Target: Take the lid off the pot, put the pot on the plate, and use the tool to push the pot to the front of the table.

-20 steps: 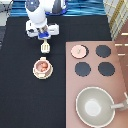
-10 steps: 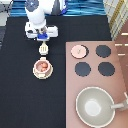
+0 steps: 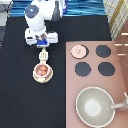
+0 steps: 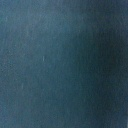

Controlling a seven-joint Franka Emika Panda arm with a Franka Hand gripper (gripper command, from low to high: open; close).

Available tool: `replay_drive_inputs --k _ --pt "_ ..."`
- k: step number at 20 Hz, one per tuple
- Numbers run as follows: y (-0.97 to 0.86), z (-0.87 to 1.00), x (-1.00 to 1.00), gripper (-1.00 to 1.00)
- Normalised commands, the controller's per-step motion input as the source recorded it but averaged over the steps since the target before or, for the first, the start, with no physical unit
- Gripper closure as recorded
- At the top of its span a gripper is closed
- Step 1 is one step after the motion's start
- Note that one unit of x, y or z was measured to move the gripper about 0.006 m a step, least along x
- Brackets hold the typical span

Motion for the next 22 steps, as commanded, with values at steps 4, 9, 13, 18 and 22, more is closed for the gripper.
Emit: replay_drive_inputs --k 4,9,13,18,22 --pt "0.08 0.15 0.67 1.0" --pt "0.08 0.35 0.79 1.0" --pt "0.03 0.48 0.89 1.0" --pt "0.0 0.37 0.96 1.0" --pt "0.0 0.37 0.99 1.0"
